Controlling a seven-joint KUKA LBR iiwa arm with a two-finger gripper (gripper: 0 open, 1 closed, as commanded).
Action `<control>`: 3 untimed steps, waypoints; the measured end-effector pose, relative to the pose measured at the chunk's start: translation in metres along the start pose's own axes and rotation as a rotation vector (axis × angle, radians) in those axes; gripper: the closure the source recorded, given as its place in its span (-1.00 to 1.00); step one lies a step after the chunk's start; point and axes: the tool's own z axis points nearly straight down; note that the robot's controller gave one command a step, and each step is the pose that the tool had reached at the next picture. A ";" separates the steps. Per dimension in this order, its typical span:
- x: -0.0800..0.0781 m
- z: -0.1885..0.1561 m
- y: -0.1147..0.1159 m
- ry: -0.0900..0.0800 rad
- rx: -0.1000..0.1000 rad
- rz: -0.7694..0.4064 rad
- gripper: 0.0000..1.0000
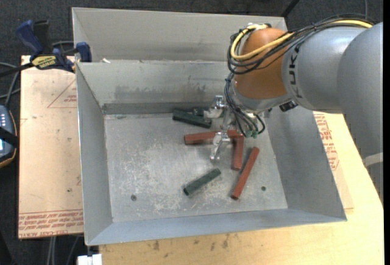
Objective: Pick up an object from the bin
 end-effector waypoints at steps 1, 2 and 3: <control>0.000 -0.008 0.003 0.001 0.005 -0.002 -1.00; 0.002 -0.021 0.000 0.016 0.006 -0.011 -1.00; -0.006 -0.001 0.002 0.001 0.005 0.053 -1.00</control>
Offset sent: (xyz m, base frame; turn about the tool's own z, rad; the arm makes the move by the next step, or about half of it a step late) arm -0.0043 -0.0014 0.0188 -0.0119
